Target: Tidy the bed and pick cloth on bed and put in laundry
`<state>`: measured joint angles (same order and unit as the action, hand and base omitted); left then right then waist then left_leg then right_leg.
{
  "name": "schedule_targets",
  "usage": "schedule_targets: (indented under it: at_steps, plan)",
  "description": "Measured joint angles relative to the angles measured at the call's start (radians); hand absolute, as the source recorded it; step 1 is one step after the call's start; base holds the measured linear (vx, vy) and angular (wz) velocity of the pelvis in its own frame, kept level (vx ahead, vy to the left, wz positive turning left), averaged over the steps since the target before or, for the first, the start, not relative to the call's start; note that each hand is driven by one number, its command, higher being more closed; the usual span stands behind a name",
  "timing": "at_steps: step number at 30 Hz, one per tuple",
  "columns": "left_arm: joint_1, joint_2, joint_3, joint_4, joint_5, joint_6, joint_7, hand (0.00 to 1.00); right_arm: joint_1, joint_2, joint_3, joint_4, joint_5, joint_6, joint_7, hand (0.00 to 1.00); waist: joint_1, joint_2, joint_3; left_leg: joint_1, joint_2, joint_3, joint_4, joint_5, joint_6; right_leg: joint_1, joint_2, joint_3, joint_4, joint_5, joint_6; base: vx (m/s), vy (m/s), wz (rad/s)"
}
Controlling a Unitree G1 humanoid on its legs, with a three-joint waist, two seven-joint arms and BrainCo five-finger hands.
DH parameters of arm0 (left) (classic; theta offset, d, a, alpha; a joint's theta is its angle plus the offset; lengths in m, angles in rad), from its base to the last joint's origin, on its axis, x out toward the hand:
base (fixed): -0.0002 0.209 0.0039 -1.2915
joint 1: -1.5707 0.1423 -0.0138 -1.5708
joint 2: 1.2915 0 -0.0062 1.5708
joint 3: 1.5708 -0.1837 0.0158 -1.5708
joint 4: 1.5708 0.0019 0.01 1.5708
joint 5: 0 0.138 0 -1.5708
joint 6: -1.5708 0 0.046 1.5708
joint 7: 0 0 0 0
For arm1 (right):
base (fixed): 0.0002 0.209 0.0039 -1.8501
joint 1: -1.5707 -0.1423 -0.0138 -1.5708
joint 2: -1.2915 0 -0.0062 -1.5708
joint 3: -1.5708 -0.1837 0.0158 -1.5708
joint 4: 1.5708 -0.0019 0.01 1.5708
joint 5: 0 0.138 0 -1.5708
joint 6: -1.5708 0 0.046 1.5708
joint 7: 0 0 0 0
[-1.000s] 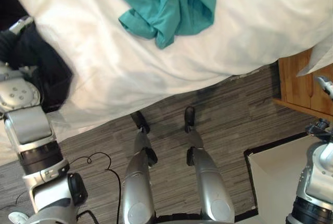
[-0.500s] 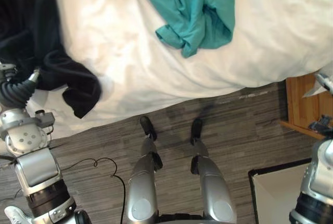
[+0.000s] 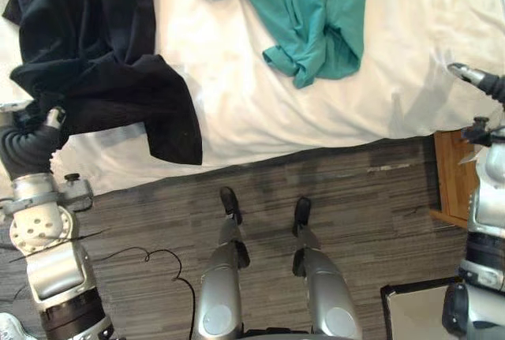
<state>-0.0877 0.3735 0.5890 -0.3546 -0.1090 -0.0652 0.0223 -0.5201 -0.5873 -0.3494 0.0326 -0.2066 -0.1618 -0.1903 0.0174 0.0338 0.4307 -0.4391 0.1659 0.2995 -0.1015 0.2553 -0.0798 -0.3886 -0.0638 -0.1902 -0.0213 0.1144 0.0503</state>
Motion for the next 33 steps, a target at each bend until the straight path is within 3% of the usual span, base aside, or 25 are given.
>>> schedule_targets:
  at_steps: [6,8,11,17,27,28,33]
  plan:
    - [-0.016,0.151,-0.013,-0.055,-0.173,-0.094,0.002,1.0,-0.211,-0.141,0.157,0.135,0.002,0.017,0.019,0.0,0.017,0.003,-0.001,-0.033,-0.013,-0.005,0.005,0.006,0.005,-0.03,-0.012,-0.001,0.0,0.005,0.007,0.0,0.001,0.01]
    - [-0.02,0.124,-0.063,0.035,-0.195,-0.135,0.003,1.0,-0.284,-0.176,0.201,0.2,0.004,0.017,0.018,0.0,0.027,0.005,-0.001,-0.048,-0.022,-0.029,0.006,0.031,-0.028,-0.038,-0.021,-0.009,-0.001,0.006,0.008,0.04,-0.013,0.18]
    - [0.007,0.069,-0.096,0.052,-0.213,-0.133,0.0,1.0,-0.362,-0.209,0.247,0.258,0.011,0.017,0.017,0.0,0.04,0.008,0.001,-0.061,-0.026,-0.057,0.006,0.058,-0.064,-0.039,-0.026,-0.03,-0.003,0.005,0.005,0.05,-0.036,0.23]
    - [0.024,0.069,-0.114,0.05,-0.25,-0.137,-0.011,1.0,-0.504,-0.25,0.334,0.309,0.036,0.014,0.009,0.0,0.074,0.05,0.015,-0.108,-0.025,-0.097,0.001,0.076,-0.051,-0.075,-0.023,-0.049,-0.002,0.004,0.003,0.02,-0.006,0.08]
    - [0.025,0.069,-0.125,0.033,-0.311,-0.138,-0.025,1.0,-0.528,-0.241,0.425,0.347,0.041,0.017,-0.003,0.0,0.115,0.081,0.03,-0.176,-0.024,-0.102,-0.002,0.075,-0.052,-0.142,-0.022,-0.049,-0.002,0.02,0.006,0.01,0.044,-0.01]
    - [0.023,0.07,-0.125,0.018,-0.321,-0.138,-0.025,1.0,-0.529,-0.24,0.426,0.344,0.041,0.017,-0.002,1.0,0.116,0.081,0.03,-0.191,-0.023,-0.101,-0.002,0.074,-0.052,-0.157,-0.021,-0.049,-0.002,0.023,0.008,-0.02,0.06,-0.04]
    - [0.018,0.071,-0.125,-0.023,-0.355,-0.139,-0.025,1.0,-0.53,-0.235,0.406,0.333,0.052,0.016,-0.001,1.0,0.125,0.082,0.031,-0.232,-0.022,-0.093,-0.002,0.07,-0.057,-0.199,-0.024,-0.05,-0.001,0.03,0.009,-0.01,0.06,-0.02]
